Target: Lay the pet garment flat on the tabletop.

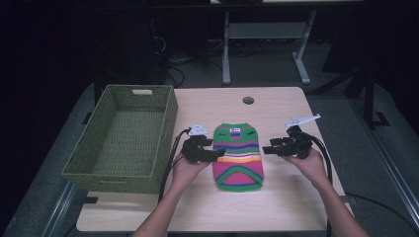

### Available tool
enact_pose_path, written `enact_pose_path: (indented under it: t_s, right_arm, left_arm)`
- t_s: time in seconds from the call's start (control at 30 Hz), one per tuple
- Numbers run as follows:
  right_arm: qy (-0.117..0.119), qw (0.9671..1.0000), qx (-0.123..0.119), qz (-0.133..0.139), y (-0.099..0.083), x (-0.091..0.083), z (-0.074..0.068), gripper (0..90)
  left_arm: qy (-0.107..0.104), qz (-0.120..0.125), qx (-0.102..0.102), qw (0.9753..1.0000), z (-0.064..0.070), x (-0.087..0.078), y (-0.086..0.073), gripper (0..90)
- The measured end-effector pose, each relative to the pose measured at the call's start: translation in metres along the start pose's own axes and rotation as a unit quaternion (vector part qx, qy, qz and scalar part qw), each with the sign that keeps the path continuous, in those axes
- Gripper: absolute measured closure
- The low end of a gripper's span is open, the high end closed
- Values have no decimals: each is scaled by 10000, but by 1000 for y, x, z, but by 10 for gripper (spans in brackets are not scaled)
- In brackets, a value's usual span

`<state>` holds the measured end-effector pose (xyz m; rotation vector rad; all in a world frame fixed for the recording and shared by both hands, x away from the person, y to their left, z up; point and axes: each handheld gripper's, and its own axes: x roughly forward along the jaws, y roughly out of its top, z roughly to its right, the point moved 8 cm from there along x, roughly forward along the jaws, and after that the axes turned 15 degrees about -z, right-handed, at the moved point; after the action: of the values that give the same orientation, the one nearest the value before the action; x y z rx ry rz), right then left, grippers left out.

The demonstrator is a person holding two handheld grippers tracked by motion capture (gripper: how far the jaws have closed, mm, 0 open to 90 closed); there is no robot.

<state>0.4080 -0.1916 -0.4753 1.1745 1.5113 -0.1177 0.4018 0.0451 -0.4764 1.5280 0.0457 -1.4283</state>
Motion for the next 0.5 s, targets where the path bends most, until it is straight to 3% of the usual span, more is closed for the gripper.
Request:
enact_pose_path:
  t_s: [0.27, 0.5]
  right_arm:
    - [34, 10000, 26, 14, -14, -5, 0, 347]
    - [19, 10000, 40, -3, -27, -9, 1, 329]
  left_arm:
    - [-18, 14, -111, 9999, 2, 0, -9, 261]
    - [14, 47, -67, 10000, 8, 0, -13, 235]
